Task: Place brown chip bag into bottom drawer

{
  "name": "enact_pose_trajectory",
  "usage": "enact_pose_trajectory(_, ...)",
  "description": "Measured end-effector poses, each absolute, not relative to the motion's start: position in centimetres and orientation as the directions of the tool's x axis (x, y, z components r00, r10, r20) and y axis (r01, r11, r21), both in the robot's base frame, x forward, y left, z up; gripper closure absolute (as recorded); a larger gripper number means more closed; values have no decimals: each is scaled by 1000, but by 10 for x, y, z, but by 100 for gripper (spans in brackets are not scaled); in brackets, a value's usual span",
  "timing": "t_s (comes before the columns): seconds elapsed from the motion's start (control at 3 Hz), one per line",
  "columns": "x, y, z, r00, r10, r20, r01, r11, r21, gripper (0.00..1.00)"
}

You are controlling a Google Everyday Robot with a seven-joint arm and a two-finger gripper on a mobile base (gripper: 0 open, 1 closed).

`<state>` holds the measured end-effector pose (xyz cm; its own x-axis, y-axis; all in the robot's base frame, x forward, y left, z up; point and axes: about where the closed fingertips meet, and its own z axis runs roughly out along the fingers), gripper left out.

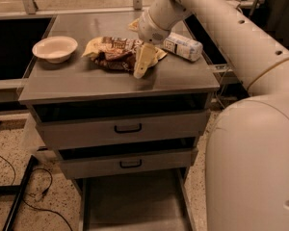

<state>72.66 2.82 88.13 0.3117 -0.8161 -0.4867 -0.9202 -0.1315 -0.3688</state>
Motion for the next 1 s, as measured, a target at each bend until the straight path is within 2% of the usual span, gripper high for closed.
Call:
enact_pose_trajectory(0.67,741,-9,859,227,-872,-433,-932,-65,-357,0)
enact_pose_trajectory(1.0,741,-9,859,227,-872,-433,-932,-65,-357,19)
